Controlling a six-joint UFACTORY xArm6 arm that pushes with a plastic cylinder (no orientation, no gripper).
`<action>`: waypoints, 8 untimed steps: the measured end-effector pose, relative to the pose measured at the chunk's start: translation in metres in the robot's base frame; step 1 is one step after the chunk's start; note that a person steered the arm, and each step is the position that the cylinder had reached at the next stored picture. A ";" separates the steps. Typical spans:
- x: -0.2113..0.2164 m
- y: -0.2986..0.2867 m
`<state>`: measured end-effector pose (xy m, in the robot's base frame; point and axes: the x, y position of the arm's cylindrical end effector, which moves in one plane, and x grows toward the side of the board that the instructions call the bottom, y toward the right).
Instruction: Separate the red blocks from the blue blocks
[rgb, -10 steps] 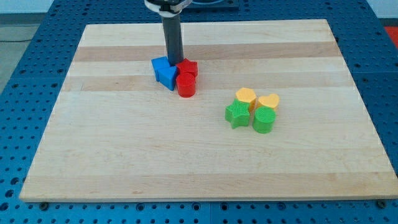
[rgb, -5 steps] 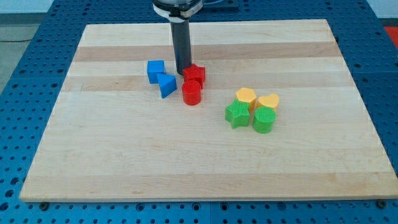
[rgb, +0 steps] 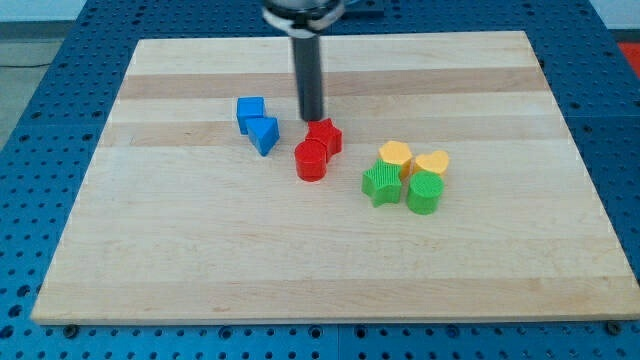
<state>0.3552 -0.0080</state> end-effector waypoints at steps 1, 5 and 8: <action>0.005 0.013; 0.117 -0.026; 0.054 -0.070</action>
